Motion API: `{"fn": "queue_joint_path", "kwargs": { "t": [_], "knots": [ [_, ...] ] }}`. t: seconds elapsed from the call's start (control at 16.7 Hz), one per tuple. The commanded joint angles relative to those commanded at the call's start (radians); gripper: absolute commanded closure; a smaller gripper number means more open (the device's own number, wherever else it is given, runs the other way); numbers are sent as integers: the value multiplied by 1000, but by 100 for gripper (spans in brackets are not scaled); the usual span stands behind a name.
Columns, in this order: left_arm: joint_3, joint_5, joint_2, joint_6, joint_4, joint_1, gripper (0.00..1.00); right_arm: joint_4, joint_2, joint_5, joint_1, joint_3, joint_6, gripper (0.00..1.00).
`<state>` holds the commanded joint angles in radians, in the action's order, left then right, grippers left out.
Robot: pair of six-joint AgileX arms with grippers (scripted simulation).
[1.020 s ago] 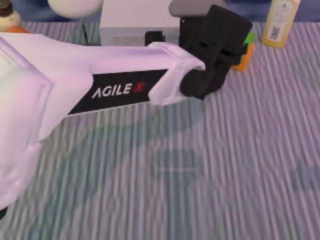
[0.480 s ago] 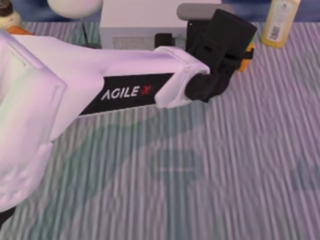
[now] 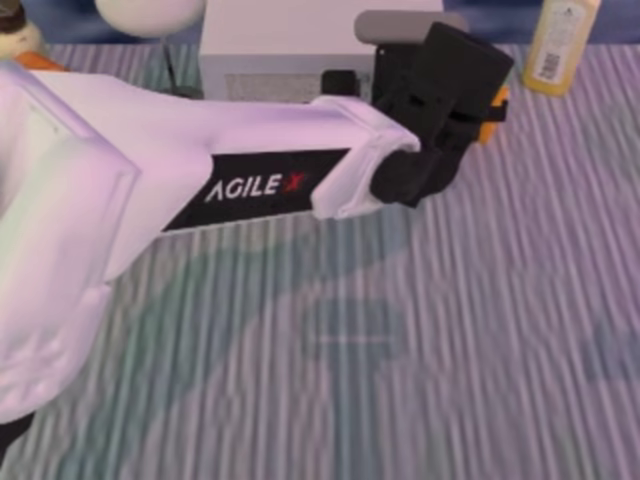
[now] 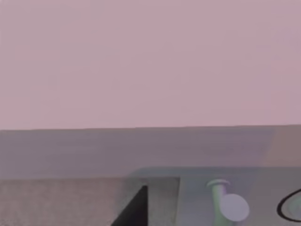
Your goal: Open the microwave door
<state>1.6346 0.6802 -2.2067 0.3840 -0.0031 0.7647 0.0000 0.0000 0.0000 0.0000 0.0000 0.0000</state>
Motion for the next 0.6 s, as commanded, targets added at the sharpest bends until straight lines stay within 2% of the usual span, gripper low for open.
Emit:
{"fn": "queue_joint_path", "kwargs": {
  "t": [0.12, 0.18, 0.6],
  "knots": [
    [0, 0, 0, 0, 0, 0, 98, 0, 0, 0, 0, 0, 0, 0],
    [0, 0, 0, 0, 0, 0, 100, 0, 0, 0, 0, 0, 0, 0],
    [0, 0, 0, 0, 0, 0, 100, 0, 0, 0, 0, 0, 0, 0]
  ]
}}
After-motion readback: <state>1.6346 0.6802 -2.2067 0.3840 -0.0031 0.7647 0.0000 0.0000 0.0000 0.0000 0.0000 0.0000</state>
